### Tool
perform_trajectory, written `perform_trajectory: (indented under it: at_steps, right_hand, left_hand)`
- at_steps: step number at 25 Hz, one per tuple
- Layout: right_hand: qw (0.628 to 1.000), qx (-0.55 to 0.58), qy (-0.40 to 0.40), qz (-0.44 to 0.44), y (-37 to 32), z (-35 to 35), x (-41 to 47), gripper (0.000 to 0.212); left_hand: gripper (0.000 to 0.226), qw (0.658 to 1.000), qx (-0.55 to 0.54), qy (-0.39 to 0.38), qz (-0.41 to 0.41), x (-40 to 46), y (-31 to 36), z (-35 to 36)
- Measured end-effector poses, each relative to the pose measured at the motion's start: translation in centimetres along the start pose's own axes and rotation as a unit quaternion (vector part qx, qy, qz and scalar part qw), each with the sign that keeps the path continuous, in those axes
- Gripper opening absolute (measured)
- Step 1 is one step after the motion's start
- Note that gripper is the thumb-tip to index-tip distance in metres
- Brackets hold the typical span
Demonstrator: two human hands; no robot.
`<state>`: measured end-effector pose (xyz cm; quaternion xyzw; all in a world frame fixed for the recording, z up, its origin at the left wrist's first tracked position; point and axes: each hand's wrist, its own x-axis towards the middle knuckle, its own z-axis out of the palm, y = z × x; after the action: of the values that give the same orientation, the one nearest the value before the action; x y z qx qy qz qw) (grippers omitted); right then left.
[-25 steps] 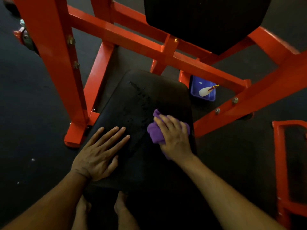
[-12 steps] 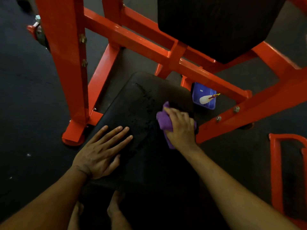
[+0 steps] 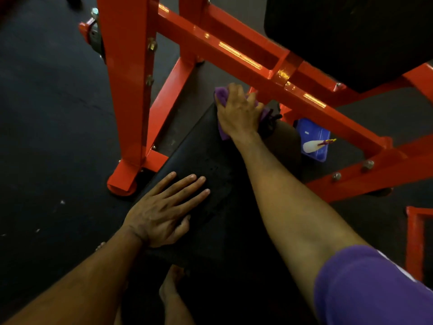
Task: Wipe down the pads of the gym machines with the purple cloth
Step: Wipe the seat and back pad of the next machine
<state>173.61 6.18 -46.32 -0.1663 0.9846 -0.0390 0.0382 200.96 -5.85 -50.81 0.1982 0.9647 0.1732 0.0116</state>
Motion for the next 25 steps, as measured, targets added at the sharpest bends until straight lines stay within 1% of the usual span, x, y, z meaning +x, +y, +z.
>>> perform_trajectory:
  at_steps: [1,3,5,6,7,8,9,11,12,13,14,15,17,18,19,20,22,24,25]
  right_hand:
    - [1.0,-0.011,0.006,-0.02,-0.7,0.6,-1.3,0.05]
    - [0.99,-0.019,0.025,-0.14,0.0,1.0,-6.2,0.057]
    - [0.966,-0.026,-0.026,-0.254,3.3,0.5,-10.7,0.065]
    - [0.959,-0.039,-0.032,-0.28,5.6,-0.1,-11.6,0.066]
    - [0.96,-0.046,-0.029,-0.274,7.8,-0.6,-11.3,0.067]
    - [0.971,-0.048,-0.029,-0.233,9.0,-1.1,-9.9,0.067]
    - [0.983,-0.051,-0.025,-0.173,8.9,-1.3,-7.5,0.067]
    - [0.997,-0.034,-0.01,-0.062,5.8,-0.9,-2.9,0.06]
    - [0.999,-0.023,-0.008,-0.042,3.3,-0.4,-1.6,0.054]
    - [0.999,-0.016,-0.001,-0.048,0.8,0.2,-1.1,0.05]
    - [0.997,-0.011,0.007,-0.078,-0.9,0.7,-1.5,0.048]
    - [0.992,-0.006,0.007,-0.126,-1.8,1.1,-2.6,0.049]
    - [0.976,0.038,-0.021,-0.213,-1.3,0.7,-5.8,0.05]
    - [0.973,0.06,-0.042,-0.218,-0.2,-0.2,-7.3,0.05]
    - [0.976,0.085,-0.055,-0.194,1.4,-1.3,-8.9,0.049]
    - [0.981,0.122,-0.045,-0.146,3.2,-2.4,-10.9,0.048]
    - [0.982,0.188,0.005,-0.028,7.2,-4.3,-16.0,0.048]
    - [0.963,0.246,0.027,0.106,10.5,-6.2,-21.6,0.056]
    - [0.944,0.272,0.021,0.185,11.4,-6.9,-23.8,0.064]
  left_hand:
    - [0.072,1.0,0.0,0.0,0.001,-0.1,0.0,0.0]
    - [0.073,1.0,-0.001,0.002,0.006,-0.2,0.2,-0.1]
    - [0.073,1.0,-0.007,0.006,0.007,-0.1,0.3,-0.2]
    - [0.074,1.0,-0.009,0.007,0.007,0.0,0.2,-0.2]
    - [0.074,1.0,-0.011,0.007,0.007,0.0,0.2,-0.2]
    - [0.074,1.0,-0.01,0.008,0.007,-0.1,0.2,-0.2]
    - [0.074,1.0,-0.008,0.008,0.006,-0.1,0.0,-0.2]
    - [0.073,1.0,-0.01,0.01,0.008,0.0,0.0,-0.2]
    - [0.072,1.0,-0.012,0.014,0.007,0.0,0.0,-0.2]
    - [0.072,1.0,-0.013,0.016,0.004,-0.1,0.2,-0.3]
    - [0.071,1.0,-0.014,0.017,0.004,-0.1,0.4,-0.4]
    - [0.071,1.0,-0.014,0.015,0.006,0.1,0.4,-0.5]
    - [0.071,1.0,-0.013,0.012,0.005,0.2,0.3,-0.5]
    - [0.072,1.0,-0.009,0.008,0.006,0.1,0.3,-0.6]
    - [0.072,1.0,-0.009,0.005,0.007,0.1,0.5,-0.7]
    - [0.073,1.0,-0.011,0.001,0.01,0.1,0.7,-0.9]
    - [0.076,1.0,-0.012,-0.019,0.01,0.2,0.7,-1.5]
    - [0.077,0.999,-0.011,-0.039,0.005,0.5,0.7,-1.9]
    - [0.076,0.999,-0.008,-0.049,0.003,0.7,0.8,-2.1]
